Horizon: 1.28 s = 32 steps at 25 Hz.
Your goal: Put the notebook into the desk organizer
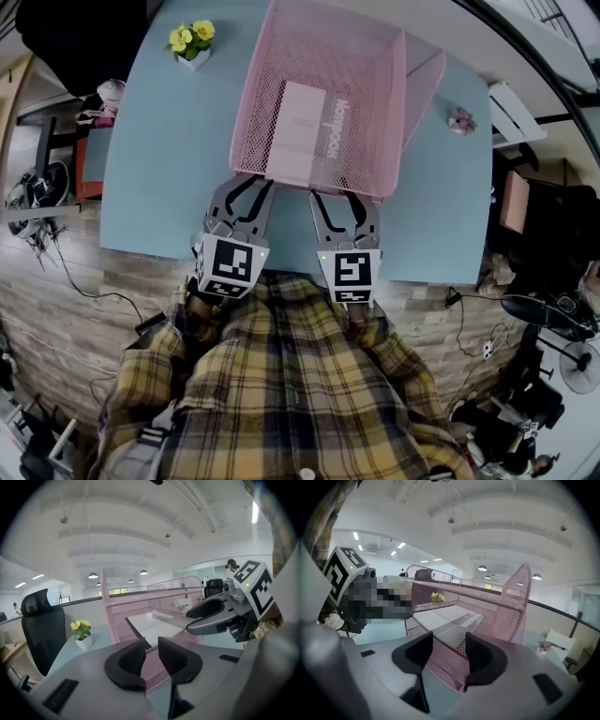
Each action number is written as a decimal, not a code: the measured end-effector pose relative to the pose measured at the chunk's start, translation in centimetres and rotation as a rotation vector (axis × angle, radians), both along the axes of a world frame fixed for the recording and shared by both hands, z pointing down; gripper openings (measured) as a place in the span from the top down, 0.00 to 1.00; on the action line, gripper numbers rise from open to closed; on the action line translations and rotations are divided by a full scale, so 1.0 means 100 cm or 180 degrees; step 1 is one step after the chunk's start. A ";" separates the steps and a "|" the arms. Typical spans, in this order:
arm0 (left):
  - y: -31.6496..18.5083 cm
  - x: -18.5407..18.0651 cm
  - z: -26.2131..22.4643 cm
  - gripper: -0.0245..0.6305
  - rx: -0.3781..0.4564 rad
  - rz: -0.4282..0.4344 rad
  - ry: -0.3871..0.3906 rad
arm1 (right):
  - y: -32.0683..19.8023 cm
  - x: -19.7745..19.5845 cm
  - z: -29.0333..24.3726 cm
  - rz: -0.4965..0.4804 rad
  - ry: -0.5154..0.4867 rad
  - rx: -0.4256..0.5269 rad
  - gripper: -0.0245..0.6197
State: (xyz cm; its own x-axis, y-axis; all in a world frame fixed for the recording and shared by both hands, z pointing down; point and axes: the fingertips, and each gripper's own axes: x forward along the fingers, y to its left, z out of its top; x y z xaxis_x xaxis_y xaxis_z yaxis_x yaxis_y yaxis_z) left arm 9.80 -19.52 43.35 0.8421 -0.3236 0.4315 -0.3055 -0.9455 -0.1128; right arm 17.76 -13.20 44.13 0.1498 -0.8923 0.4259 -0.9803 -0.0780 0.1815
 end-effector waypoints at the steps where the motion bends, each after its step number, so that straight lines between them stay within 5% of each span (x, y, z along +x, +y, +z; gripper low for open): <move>1: 0.000 0.000 -0.001 0.85 0.0004 0.0003 0.0003 | 0.000 0.000 0.000 -0.0001 -0.0001 0.0000 0.62; 22: 0.020 -0.019 -0.024 0.85 0.0084 -0.0077 0.0170 | 0.027 -0.004 -0.023 0.0040 0.0047 0.0161 0.71; 32: 0.053 -0.042 -0.044 0.85 -0.0210 -0.0023 0.0511 | 0.057 -0.025 -0.046 -0.0058 -0.0526 0.0448 0.71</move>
